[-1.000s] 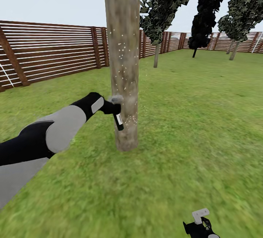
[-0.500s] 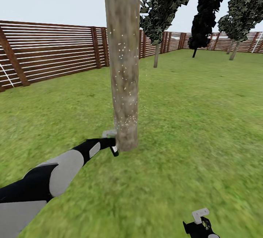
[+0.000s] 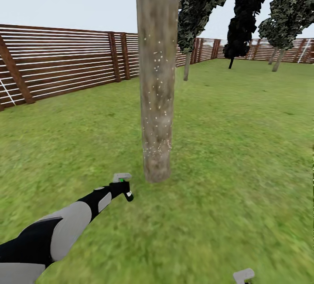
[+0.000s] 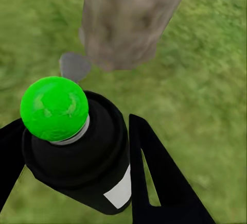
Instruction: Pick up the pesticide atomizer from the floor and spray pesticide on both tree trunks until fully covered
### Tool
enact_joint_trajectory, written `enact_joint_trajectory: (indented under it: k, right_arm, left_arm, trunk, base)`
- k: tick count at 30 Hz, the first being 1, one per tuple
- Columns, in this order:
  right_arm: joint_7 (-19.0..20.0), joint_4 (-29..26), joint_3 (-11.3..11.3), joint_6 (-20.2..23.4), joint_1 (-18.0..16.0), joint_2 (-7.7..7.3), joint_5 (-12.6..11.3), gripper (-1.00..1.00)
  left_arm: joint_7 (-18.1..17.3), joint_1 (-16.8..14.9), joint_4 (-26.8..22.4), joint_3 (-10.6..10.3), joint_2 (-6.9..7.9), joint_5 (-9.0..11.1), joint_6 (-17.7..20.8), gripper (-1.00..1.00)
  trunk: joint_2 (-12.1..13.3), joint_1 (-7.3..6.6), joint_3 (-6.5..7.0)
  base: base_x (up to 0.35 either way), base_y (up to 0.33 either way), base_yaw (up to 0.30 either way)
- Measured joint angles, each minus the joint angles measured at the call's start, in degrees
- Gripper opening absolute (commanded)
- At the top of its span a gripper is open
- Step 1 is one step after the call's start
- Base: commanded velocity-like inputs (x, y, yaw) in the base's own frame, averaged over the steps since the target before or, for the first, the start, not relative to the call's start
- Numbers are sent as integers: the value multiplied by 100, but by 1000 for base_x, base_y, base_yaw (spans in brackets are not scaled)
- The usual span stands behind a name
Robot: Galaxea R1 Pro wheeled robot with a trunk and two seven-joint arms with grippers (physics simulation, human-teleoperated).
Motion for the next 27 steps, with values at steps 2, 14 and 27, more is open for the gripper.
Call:
enact_joint_trajectory:
  k: [2,14,27]
  right_arm:
    - [1,84,-3,6,2,-1,-8,100]
    - [4,149,1,16,3,5,0,100]
    - [10,149,4,13,4,4,3,100]
  left_arm:
    - [-3,0,-4,1,4,-1,1,-100]
    - [-23,1,-7,0,9,-1,8,-100]
    - [-22,0,-5,0,8,-1,25,-100]
  trunk:
    - [0,0,0]
    - [0,0,0]
    - [0,0,0]
  base:
    - [64,349,-267]
    - [81,350,-176]
    - [82,350,-204]
